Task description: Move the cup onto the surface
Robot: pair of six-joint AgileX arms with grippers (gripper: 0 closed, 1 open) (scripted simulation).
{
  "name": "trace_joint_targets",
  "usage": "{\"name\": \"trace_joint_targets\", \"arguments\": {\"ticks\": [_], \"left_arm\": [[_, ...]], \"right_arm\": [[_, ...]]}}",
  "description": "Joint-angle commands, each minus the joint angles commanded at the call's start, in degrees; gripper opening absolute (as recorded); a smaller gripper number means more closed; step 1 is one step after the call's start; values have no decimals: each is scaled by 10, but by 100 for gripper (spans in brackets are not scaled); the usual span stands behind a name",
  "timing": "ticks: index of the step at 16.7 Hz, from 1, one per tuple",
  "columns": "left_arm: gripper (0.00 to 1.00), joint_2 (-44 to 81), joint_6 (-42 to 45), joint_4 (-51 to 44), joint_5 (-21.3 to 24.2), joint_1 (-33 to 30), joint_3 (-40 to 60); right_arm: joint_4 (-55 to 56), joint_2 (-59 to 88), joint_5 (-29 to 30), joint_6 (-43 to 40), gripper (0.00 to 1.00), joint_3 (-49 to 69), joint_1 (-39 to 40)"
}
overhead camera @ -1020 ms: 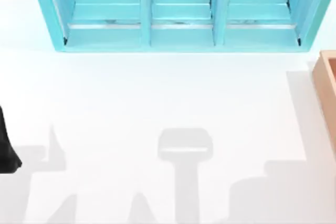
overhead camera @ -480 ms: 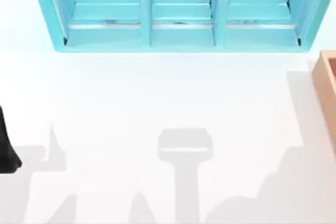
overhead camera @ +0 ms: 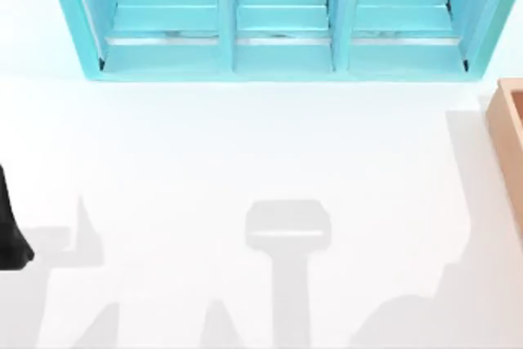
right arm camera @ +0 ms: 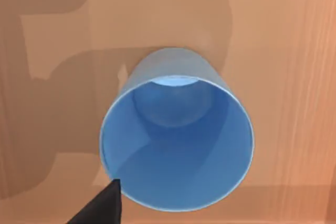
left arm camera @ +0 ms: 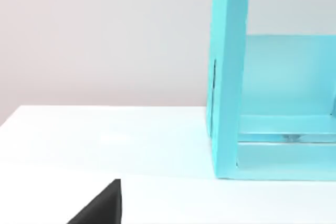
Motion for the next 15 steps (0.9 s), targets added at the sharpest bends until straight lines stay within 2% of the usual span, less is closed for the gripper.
{"name": "trace_joint_targets", "arguments": {"ticks": [7, 12, 15], "left_arm": [[100, 0, 0, 0, 0, 0, 0], [100, 0, 0, 0, 0, 0, 0], [100, 0, 0, 0, 0, 0, 0]], "right_arm": [[146, 40, 0, 2, 100, -106, 2], [160, 44, 0, 2, 100, -116, 1], [160, 44, 0, 2, 77, -116, 1]]}}
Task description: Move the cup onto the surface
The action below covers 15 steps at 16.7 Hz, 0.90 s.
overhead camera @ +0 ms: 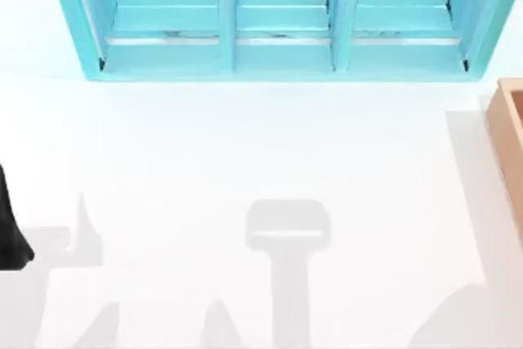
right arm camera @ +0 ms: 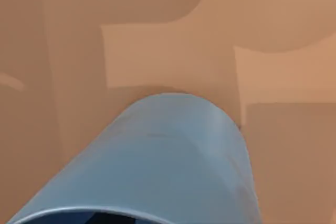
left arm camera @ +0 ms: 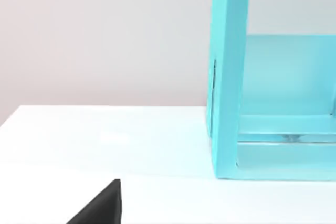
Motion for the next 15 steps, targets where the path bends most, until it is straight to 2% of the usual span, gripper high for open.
{"name": "trace_joint_targets", "arguments": {"ticks": [10, 15], "left_arm": [[100, 0, 0, 0, 0, 0, 0], [100, 0, 0, 0, 0, 0, 0]], "right_arm": [[0, 0, 0, 0, 2, 0, 0], [0, 0, 0, 0, 0, 0, 0]]}}
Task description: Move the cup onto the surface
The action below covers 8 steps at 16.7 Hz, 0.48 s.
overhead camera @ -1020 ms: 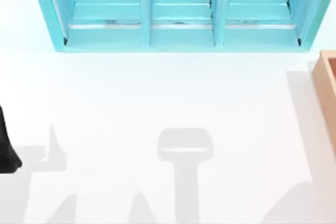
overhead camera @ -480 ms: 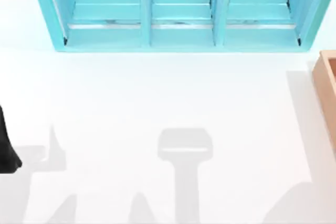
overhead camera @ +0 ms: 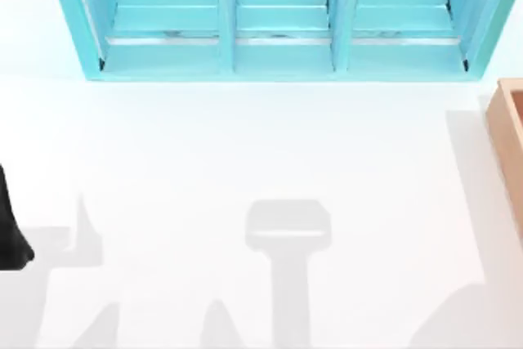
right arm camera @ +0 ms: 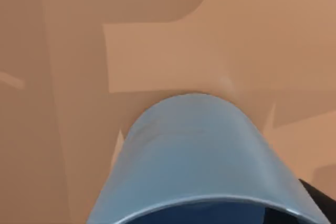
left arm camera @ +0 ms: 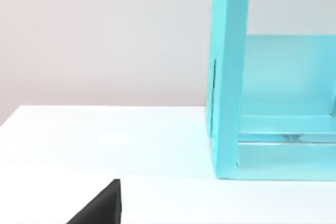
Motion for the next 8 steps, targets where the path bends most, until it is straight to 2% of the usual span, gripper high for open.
{"name": "trace_joint_targets", "arguments": {"ticks": [5, 8], "left_arm": [[100, 0, 0, 0, 0, 0, 0], [100, 0, 0, 0, 0, 0, 0]], "right_arm": [[-2, -2, 0, 2, 0, 1, 1], [-41, -22, 0, 34, 0, 25, 39]]}}
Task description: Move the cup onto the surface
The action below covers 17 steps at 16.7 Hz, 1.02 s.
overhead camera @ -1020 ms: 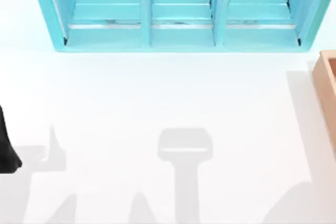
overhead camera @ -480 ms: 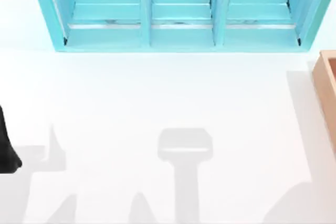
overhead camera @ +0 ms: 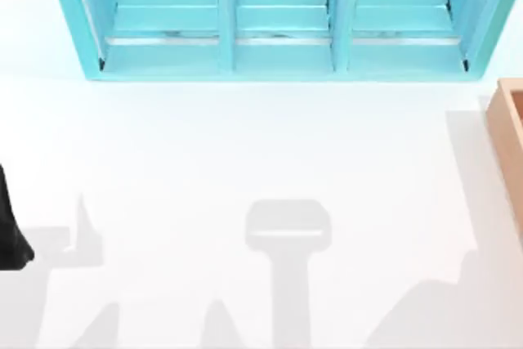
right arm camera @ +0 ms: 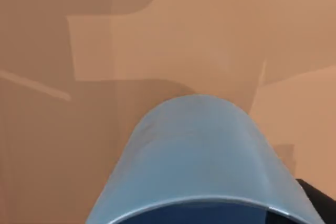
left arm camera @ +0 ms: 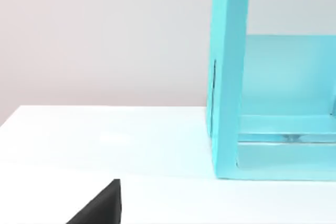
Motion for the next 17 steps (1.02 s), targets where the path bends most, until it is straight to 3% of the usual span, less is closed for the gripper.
{"name": "trace_joint_targets", "arguments": {"ticks": [8, 17], "left_arm": [[100, 0, 0, 0, 0, 0, 0], [100, 0, 0, 0, 0, 0, 0]], "right_arm": [[-184, -92, 1, 161, 0, 86, 157], [-206, -57, -1, 208, 0, 128, 201]]}}
